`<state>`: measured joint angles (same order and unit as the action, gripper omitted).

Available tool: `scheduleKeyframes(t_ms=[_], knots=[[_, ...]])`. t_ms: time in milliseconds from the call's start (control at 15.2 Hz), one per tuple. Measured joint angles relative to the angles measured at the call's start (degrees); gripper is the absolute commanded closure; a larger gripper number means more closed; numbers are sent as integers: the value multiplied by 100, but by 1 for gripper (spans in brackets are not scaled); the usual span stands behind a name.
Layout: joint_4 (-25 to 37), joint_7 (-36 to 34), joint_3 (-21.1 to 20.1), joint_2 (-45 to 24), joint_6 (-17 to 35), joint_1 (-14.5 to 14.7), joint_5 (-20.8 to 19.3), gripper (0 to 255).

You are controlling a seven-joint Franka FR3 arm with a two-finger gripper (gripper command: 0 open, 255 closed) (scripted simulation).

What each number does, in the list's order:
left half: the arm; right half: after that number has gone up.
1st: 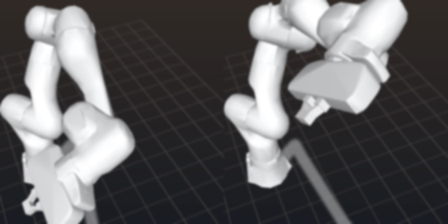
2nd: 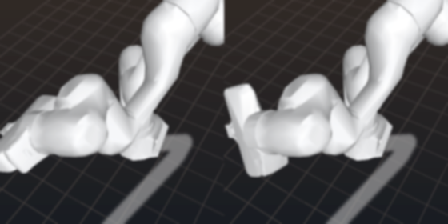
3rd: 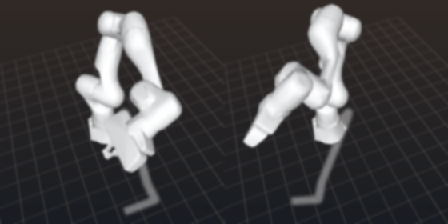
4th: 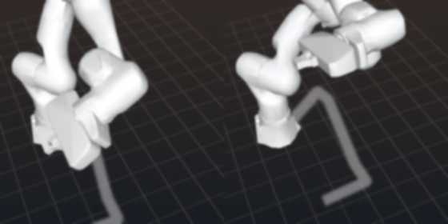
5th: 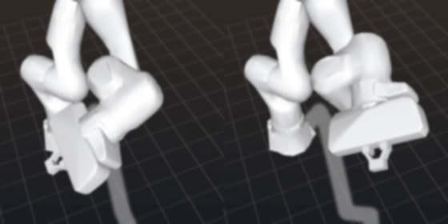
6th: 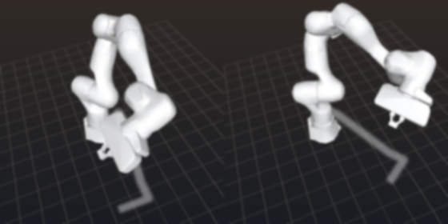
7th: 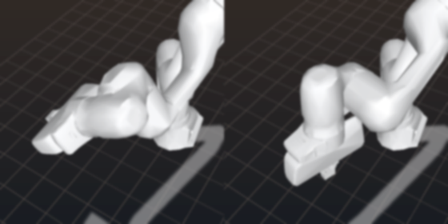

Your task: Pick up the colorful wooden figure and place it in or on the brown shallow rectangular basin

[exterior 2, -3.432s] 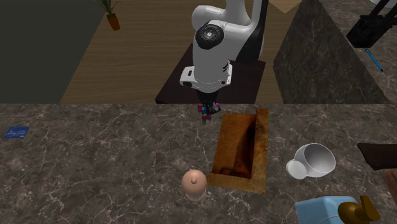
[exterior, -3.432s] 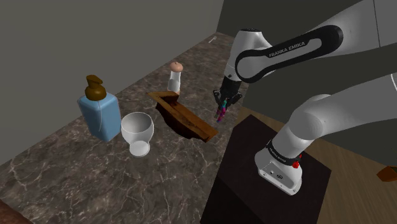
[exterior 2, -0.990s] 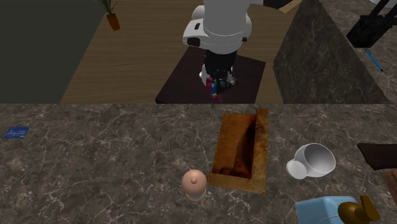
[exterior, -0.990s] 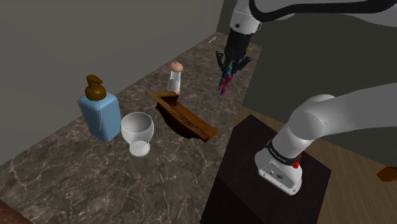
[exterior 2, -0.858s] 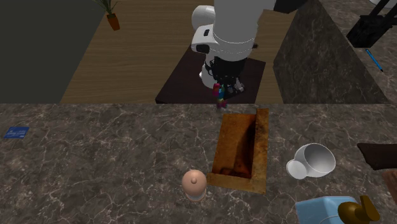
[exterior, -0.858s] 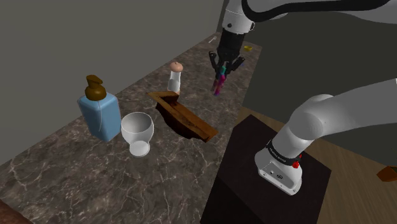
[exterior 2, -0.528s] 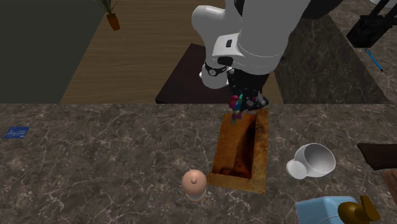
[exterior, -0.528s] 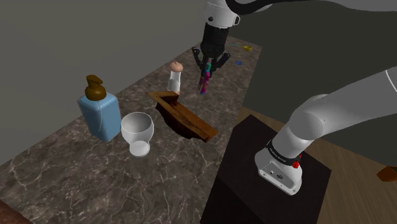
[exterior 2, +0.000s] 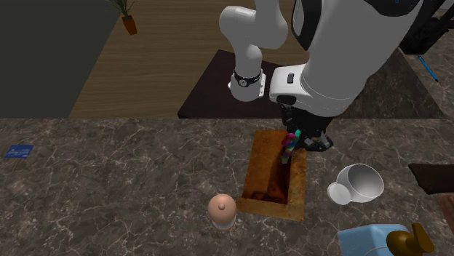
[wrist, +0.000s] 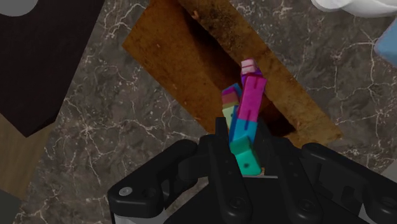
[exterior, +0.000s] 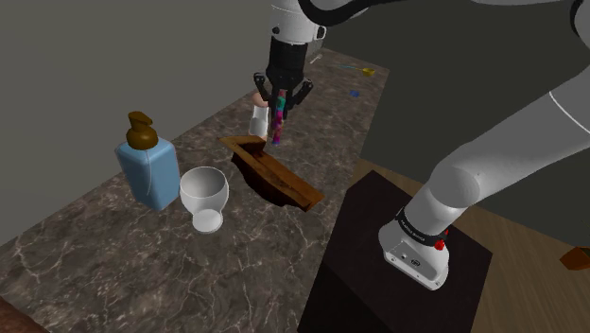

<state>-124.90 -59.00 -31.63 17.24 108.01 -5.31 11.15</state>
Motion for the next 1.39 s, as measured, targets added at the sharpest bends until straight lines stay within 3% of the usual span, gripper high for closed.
scheduleKeyframes(t_ms=[792,1254,1320,1386], knots=[[-683,-69,-172,-311,974,7,-47,255],[-719,-78,-186,-352,1049,2,-61,255],[-719,-78,-186,-352,1050,2,-61,0],[-719,-78,-186,-353,1050,2,-61,0]])
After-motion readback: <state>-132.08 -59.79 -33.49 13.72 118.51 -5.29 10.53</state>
